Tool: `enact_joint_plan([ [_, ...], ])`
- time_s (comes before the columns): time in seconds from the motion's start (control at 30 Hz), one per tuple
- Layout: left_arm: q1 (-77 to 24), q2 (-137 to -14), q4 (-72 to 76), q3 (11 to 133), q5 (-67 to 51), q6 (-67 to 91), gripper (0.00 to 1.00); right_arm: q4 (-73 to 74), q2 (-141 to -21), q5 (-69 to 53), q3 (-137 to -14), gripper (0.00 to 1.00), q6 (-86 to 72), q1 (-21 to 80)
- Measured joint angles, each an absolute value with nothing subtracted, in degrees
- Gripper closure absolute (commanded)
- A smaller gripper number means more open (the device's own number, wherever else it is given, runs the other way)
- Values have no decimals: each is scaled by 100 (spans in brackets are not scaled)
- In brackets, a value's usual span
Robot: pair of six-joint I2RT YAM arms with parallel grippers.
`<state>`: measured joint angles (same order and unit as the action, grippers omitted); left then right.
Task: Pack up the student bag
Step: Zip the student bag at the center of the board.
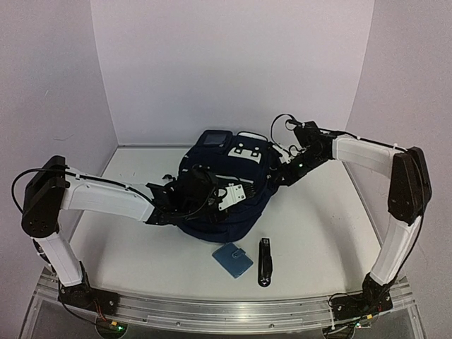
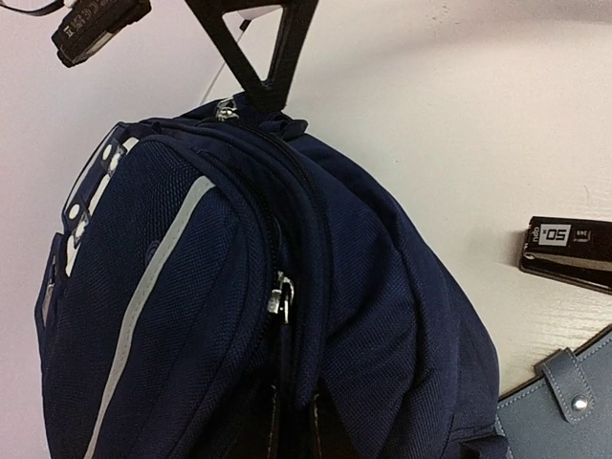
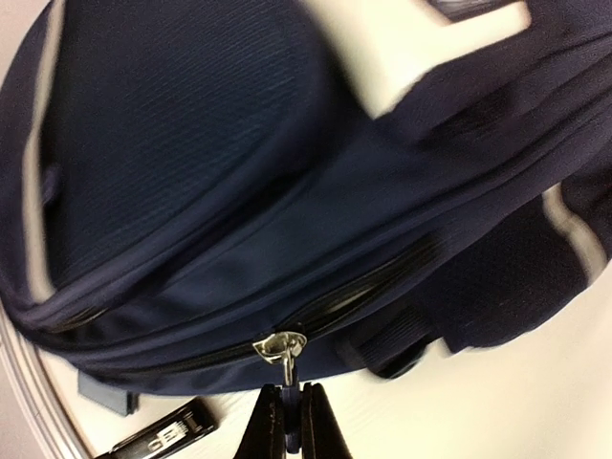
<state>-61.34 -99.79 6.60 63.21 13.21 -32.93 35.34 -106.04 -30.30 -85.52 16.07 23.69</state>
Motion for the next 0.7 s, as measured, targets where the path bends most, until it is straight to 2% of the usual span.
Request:
enact_joint_plan([
  [0.3,-6105,-9922,763,6219,1321,-3096,99,3861,-11519,-2873,-9564,100,1602,2182],
  [0.43,-6044,-9942,796,6250,1304,-2761,82,3977,-11710,-2921,-9879,100,1543,2182],
  [0.53,-6021,-10025,551,6465,1220,-2296,64,3986,-11788,-2834,-10086,86,1436,2161],
  [0.63,-6001,-10059,226,6687,1121,-1868,53,3839,-11841,-2653,-10232,72,1277,2031],
  [0.7,-5961,-10045,114,6741,1006,-1503,49,3689,-11831,-2608,-10254,63,1235,1894],
])
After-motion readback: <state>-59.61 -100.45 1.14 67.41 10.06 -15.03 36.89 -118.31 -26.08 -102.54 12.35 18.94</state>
